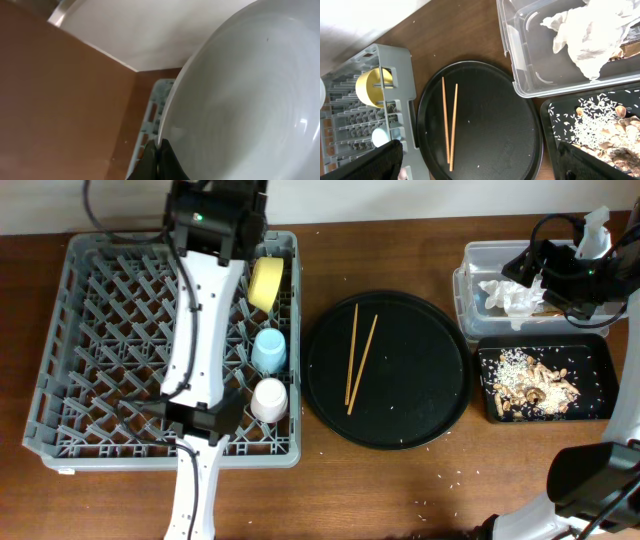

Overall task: Sort waste into correct bins and load items into the dishwasher rack
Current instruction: 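Carry the white plate to the rack's back and stand it upright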

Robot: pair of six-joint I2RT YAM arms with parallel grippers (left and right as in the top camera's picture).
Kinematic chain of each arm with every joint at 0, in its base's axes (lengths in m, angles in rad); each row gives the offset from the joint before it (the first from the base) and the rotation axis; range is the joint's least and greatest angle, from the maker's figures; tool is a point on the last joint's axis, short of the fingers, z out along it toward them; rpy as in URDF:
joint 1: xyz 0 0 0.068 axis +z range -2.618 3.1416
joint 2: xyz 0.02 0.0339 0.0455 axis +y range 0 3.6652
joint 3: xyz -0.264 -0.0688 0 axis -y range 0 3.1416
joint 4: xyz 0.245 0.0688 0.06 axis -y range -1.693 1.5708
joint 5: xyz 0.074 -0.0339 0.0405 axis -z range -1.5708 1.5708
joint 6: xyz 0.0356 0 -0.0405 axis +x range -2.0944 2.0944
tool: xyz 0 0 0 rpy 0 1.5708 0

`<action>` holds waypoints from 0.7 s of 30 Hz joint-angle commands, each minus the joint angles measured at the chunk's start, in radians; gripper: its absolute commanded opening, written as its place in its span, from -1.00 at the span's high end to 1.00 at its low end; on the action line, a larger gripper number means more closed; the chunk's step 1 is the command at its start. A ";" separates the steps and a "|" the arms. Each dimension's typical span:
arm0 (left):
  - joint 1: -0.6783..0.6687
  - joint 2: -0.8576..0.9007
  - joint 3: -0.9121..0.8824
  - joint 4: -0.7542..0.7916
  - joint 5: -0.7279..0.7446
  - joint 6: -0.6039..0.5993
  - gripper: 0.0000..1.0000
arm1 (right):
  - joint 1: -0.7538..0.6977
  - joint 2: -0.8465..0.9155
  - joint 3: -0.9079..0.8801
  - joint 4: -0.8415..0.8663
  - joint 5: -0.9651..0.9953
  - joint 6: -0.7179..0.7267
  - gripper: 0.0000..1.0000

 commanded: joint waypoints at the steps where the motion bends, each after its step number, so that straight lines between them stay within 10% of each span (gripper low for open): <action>1: 0.019 -0.024 -0.081 0.009 -0.049 0.011 1.00 | -0.003 -0.016 0.013 0.000 0.006 -0.011 -0.97; 21: -0.004 -0.024 -0.416 0.096 -0.043 -0.020 0.93 | -0.003 -0.016 0.013 0.000 0.005 -0.011 -0.97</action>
